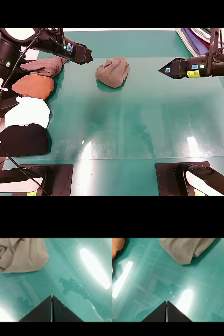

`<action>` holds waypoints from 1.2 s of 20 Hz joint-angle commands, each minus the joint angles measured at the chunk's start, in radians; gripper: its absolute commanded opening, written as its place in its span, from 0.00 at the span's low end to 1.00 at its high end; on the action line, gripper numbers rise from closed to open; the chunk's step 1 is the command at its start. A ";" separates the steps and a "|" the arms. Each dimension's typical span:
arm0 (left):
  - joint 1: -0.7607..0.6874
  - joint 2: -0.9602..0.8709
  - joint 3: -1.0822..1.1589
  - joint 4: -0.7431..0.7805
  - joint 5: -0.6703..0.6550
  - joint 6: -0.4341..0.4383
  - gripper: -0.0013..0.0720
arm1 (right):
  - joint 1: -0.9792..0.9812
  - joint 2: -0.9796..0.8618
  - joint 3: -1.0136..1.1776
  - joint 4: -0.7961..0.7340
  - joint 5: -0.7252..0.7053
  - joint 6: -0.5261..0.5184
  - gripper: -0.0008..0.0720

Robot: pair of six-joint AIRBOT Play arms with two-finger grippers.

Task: Fold the shirts.

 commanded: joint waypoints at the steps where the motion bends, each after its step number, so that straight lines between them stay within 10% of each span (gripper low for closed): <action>1: 0.000 0.000 -0.002 0.000 0.000 0.000 0.06 | 0.000 -0.002 -0.001 0.003 -0.001 0.000 0.04; 18: 0.000 -0.008 -0.003 -0.011 0.080 0.013 0.07 | 0.000 -0.006 -0.002 0.002 -0.007 0.000 0.04; 19: 0.000 -0.018 -0.008 -0.007 0.124 0.026 0.66 | 0.000 -0.006 -0.002 0.002 -0.008 0.000 0.04; 20: 0.000 -0.035 -0.010 0.006 0.177 0.002 1.00 | 0.000 -0.006 -0.001 0.005 -0.021 0.000 0.04; 24: 0.000 -0.205 -0.010 0.027 0.364 0.001 0.99 | 0.000 -0.006 -0.001 0.010 -0.049 0.001 0.04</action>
